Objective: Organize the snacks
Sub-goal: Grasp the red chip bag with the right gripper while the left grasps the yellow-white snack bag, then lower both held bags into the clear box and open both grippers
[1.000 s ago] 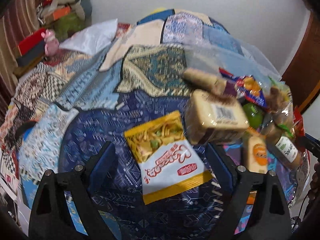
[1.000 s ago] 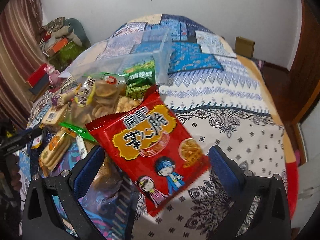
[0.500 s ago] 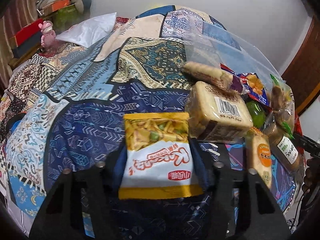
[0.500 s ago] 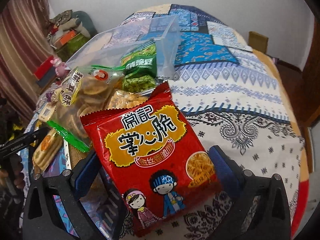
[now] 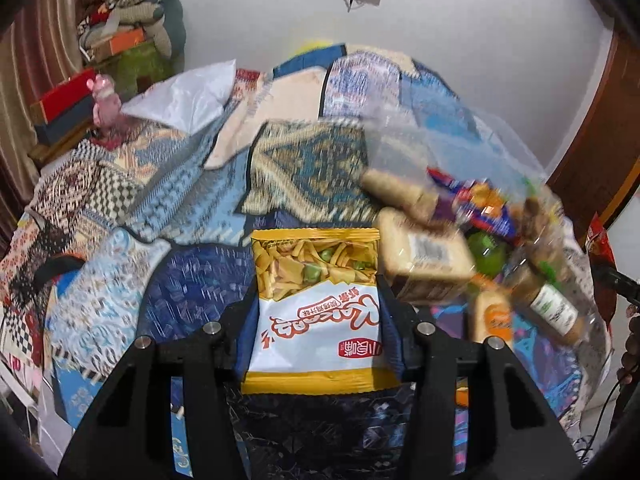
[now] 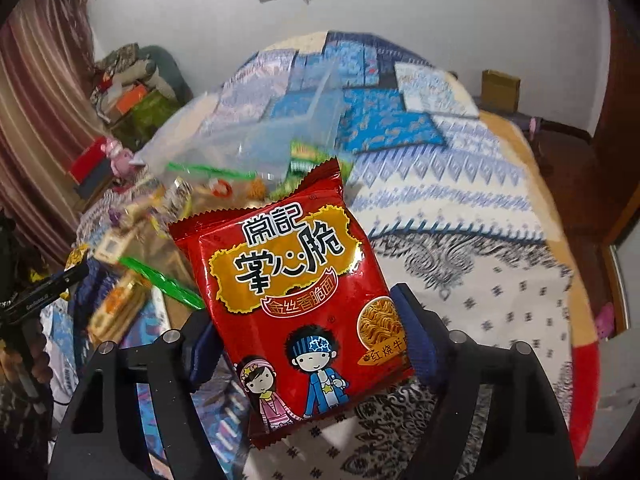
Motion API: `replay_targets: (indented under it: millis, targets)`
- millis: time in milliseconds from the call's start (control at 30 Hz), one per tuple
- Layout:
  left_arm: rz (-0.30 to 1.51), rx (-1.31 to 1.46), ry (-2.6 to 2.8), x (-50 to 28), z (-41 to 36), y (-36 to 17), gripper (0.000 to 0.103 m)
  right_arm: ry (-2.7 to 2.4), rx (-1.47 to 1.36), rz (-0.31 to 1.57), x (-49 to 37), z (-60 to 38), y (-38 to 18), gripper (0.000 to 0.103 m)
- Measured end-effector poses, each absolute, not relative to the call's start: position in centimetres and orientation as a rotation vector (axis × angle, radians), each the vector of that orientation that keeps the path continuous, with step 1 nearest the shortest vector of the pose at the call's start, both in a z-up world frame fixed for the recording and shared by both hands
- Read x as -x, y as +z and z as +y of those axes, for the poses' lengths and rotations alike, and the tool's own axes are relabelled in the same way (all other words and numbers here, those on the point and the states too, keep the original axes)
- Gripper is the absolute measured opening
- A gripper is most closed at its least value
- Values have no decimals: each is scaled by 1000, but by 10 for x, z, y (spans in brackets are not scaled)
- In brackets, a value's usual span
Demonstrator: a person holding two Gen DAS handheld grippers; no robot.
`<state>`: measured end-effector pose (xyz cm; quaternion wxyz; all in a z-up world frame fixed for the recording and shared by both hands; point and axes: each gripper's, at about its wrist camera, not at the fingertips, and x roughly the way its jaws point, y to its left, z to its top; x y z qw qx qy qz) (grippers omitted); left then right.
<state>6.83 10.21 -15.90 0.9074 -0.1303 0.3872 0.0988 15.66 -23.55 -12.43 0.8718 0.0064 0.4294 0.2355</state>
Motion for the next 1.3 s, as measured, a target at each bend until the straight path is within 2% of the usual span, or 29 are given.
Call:
replay_targets:
  millis: [300, 533, 967, 1300]
  targets:
    - [662, 229, 152, -83, 95, -103, 51, 473, -9, 752, -155, -224, -77, 75]
    - [618, 218, 91, -119, 84, -84, 51, 511, -8, 697, -176, -196, -58, 75]
    - [648, 168, 16, -215, 71, -77, 51, 542, -7, 689, -236, -153, -51, 75]
    - [753, 158, -42, -285, 69, -103, 51, 535, 5, 785, -294, -124, -79, 75]
